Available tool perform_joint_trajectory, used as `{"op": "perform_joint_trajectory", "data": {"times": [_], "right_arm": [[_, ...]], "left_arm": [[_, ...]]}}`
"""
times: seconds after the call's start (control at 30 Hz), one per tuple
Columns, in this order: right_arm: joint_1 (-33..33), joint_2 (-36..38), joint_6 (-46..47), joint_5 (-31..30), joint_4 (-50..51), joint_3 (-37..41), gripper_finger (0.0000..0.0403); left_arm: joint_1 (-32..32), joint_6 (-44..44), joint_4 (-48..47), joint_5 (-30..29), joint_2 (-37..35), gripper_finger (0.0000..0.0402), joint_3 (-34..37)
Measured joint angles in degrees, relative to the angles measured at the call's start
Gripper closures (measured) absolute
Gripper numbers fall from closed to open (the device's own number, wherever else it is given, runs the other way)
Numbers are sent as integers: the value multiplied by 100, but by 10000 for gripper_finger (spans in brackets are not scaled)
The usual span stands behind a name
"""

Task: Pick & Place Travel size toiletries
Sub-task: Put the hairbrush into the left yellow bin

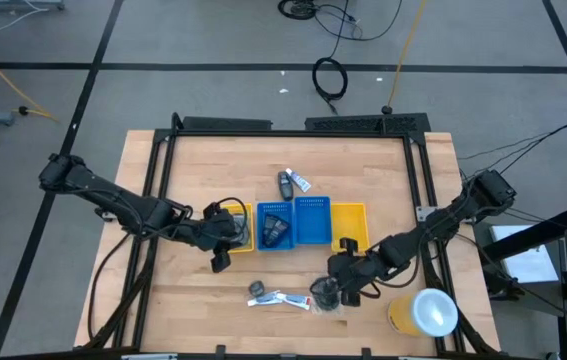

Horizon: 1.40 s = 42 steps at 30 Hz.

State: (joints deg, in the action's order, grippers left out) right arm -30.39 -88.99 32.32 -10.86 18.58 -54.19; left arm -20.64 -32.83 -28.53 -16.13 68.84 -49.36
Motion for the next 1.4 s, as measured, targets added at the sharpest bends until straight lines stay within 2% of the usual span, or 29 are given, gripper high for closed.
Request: {"op": "perform_joint_trajectory", "data": {"times": [0.2, 0.47, 0.77, 0.97, 1.2, 1.4], "right_arm": [[126, 2, 148, -90, -187, 368, 236], [223, 2, 152, 199, -1132, 867, 236], [224, 1, 165, 197, -1162, 924, 236], [145, -271, 170, 193, -1364, 924, 238], [70, -481, 280, 182, -1431, 913, 268], [188, -422, -26, 65, -1349, 792, 281]], "left_arm": [[0, 15, 12, -53, 0, 279, 0], [0, 13, 11, -54, 0, 279, 0], [0, 18, 11, -54, 0, 279, 0], [0, 82, 15, -56, 0, 279, 0], [0, 84, 13, -54, 0, 279, 0], [4, 93, 13, -56, 0, 279, 0]]}}
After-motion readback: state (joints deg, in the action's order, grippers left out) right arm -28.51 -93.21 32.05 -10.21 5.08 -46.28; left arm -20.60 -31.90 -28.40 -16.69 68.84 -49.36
